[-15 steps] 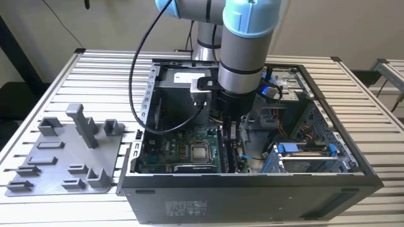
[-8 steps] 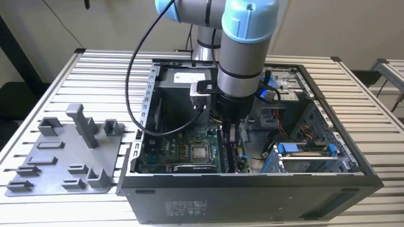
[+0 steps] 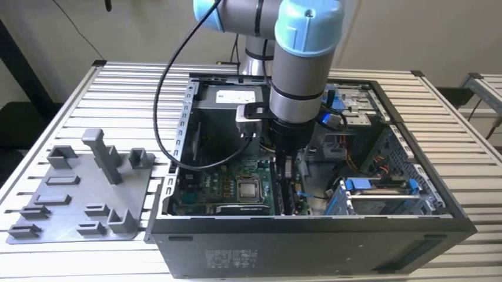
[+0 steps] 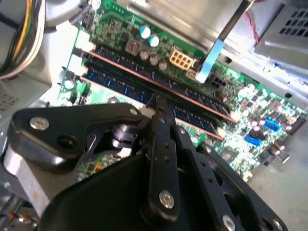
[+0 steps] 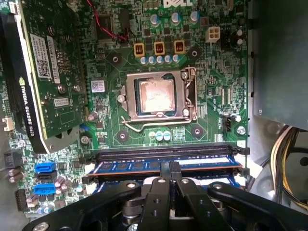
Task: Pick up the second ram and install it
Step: 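Press down the second ram until it locks into place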
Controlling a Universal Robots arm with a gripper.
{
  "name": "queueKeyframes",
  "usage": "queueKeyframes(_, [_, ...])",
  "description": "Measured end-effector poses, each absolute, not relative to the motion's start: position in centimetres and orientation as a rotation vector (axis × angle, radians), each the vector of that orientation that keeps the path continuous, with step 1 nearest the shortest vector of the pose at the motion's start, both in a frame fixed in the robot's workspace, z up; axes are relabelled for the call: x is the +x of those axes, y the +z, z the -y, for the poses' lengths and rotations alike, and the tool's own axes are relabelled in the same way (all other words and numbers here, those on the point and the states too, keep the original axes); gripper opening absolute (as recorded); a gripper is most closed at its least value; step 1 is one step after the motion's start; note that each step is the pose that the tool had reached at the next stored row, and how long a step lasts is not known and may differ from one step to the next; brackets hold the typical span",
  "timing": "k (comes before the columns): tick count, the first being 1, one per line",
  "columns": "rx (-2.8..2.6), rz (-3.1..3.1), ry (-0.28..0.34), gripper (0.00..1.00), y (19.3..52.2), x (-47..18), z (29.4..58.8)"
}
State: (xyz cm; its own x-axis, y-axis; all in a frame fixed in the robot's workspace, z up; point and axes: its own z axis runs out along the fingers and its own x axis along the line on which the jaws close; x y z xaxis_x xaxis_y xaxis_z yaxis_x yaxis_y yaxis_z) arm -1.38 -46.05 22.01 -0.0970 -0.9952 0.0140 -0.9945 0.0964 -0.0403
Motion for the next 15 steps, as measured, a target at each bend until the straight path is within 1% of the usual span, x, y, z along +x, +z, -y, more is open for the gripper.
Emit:
queueKeyframes(12, [-2.096,-2.310,-0.057,0.11,27.1,-1.4,46.1])
queueKeyframes(15, [-2.096,-2.309,-0.058,0.11,27.2,-1.4,46.1])
